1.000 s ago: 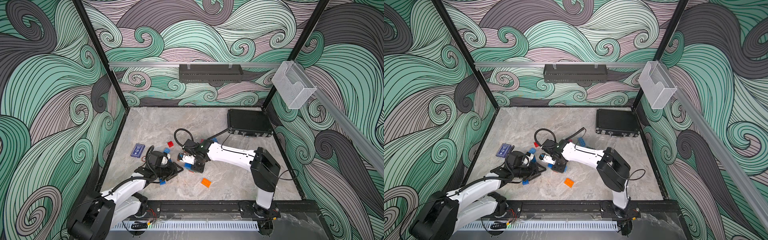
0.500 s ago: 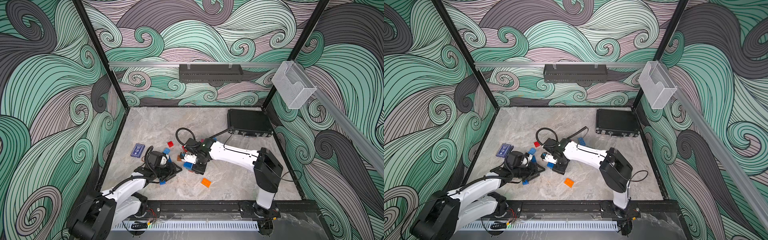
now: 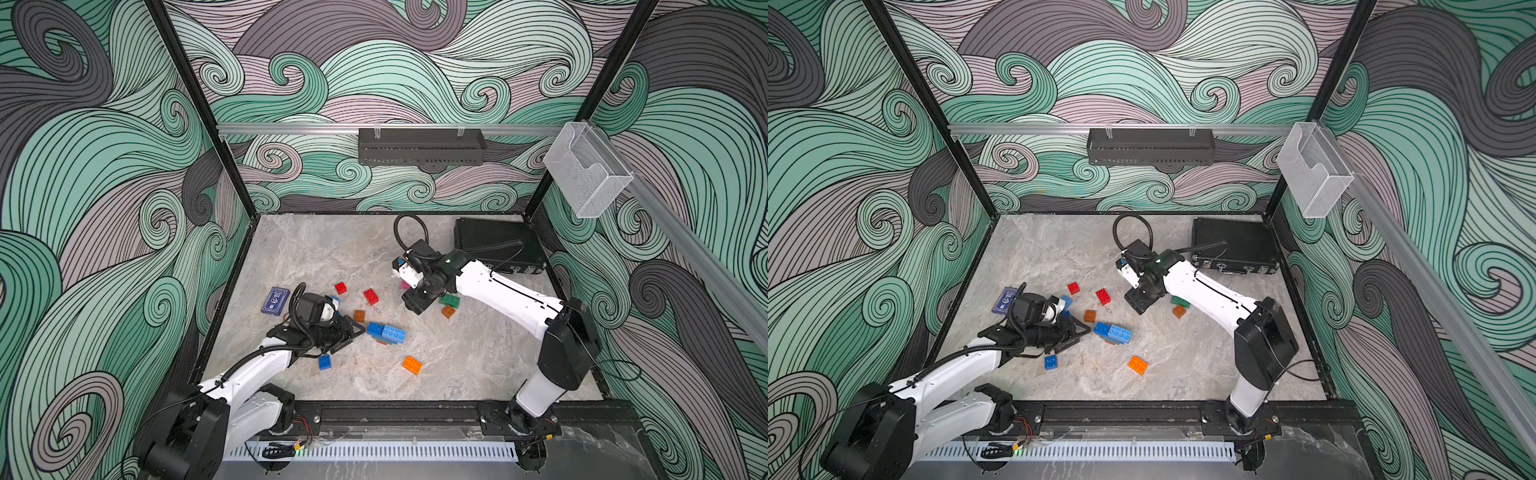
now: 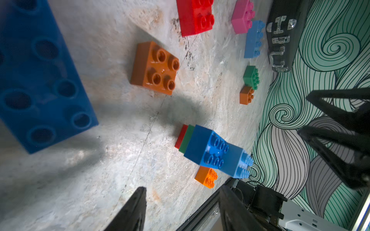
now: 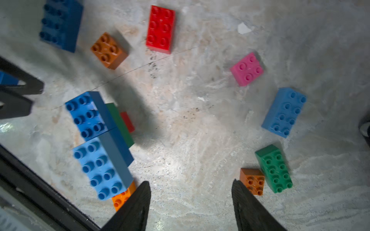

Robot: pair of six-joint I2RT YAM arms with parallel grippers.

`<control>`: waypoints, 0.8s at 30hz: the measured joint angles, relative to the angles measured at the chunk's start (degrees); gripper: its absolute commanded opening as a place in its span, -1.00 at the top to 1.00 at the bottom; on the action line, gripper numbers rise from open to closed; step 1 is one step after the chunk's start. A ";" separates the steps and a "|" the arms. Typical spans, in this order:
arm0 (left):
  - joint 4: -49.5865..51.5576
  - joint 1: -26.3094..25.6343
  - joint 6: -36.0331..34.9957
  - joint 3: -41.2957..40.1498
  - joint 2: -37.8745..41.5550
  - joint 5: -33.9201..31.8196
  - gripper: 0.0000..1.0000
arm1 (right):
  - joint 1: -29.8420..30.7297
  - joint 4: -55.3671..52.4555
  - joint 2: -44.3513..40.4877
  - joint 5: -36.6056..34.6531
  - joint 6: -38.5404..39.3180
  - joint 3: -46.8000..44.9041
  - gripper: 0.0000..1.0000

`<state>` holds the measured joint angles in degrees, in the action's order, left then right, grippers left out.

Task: Assemble a heart with lego
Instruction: Assemble the lego brick with the lego brick, then pick up the lego brick from the center of the board.

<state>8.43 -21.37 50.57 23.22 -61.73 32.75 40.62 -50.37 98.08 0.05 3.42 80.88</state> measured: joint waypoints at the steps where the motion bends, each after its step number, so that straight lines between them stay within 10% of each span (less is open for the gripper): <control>1: 0.24 0.11 -0.22 0.50 -0.59 0.00 -0.18 | -0.79 0.28 0.46 -0.57 -0.55 0.00 -0.33; 24: 1.46 4.44 -3.45 3.23 -7.56 1.97 -0.17 | -11.98 1.99 21.09 -5.95 -1.86 11.52 -0.04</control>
<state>9.89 -16.93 47.11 26.46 -69.30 34.72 28.64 -48.38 119.17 -5.89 1.56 92.40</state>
